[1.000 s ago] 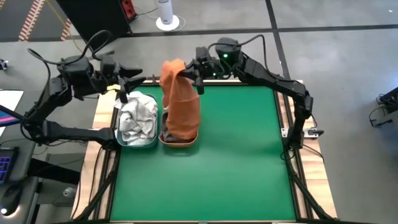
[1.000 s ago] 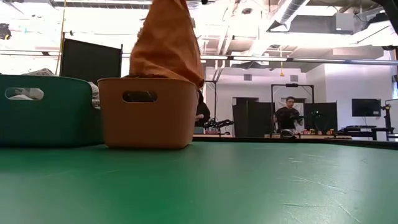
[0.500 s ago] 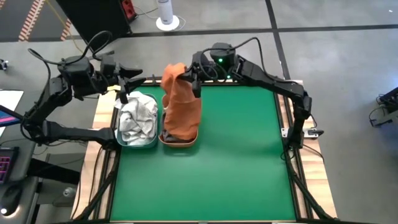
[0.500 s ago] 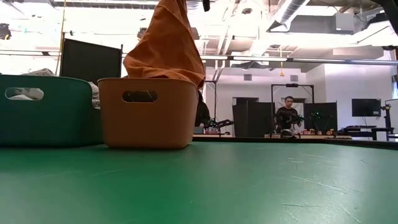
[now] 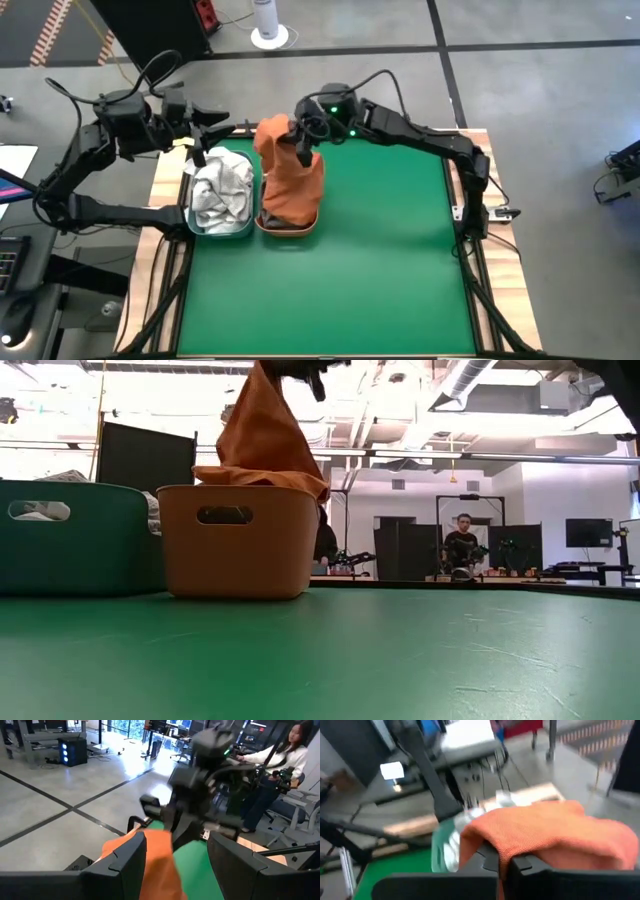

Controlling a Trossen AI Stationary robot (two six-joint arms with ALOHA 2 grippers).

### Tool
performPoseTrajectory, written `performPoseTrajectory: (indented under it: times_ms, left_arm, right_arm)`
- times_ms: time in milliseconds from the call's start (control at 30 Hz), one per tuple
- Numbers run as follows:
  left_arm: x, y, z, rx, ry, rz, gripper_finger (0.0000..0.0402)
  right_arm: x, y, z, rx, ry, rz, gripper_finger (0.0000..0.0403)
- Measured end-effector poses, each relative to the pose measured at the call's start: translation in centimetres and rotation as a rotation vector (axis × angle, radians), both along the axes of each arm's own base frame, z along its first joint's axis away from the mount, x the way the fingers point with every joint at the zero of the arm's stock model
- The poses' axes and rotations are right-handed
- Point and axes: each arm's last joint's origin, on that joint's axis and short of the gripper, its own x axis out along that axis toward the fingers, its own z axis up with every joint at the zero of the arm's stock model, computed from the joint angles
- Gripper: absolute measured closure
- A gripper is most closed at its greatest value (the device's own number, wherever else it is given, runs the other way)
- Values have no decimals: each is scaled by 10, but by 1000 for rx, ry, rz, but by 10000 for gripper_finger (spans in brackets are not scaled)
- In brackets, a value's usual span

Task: Sort towels by color in basket
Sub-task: Put the orange towel into the orange bin

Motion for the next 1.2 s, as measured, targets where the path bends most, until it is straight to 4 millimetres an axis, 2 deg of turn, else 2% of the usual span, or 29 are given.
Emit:
performPoseTrajectory:
  times_ms: [100, 233, 400, 567, 667, 733, 900, 1033, 1200]
  left_arm:
    - [0, 0, 0, 1, 3, 0, 200]
    - [0, 0, -2, 3, 28, -2, 200]
    - [1, 0, -5, -3, 58, -2, 200]
    - [6, 3, -9, 4, 102, 13, 200]
    - [13, 6, -11, 15, 123, 16, 200]
    - [18, 8, -12, 19, 142, 17, 200]
    - [30, 12, -16, 18, 176, 13, 200]
    - [32, 13, -17, 22, 182, 12, 200]
    - [32, 13, -15, 33, 166, 11, 200]
  right_arm:
    - [7, -3, -23, 26, 119, -25, 378]
    - [17, 0, -63, 100, 322, -19, 377]
    - [33, 16, -118, 170, 575, 16, 372]
    - [47, 29, -166, 196, 730, 49, 355]
    - [49, 32, -193, 201, 844, 69, 340]
    - [46, 33, -204, 210, 925, 74, 327]
    - [39, 35, -213, 218, 1026, 90, 290]
    - [35, 34, -198, 190, 996, 79, 274]
    - [27, 33, -165, 89, 914, 51, 271]
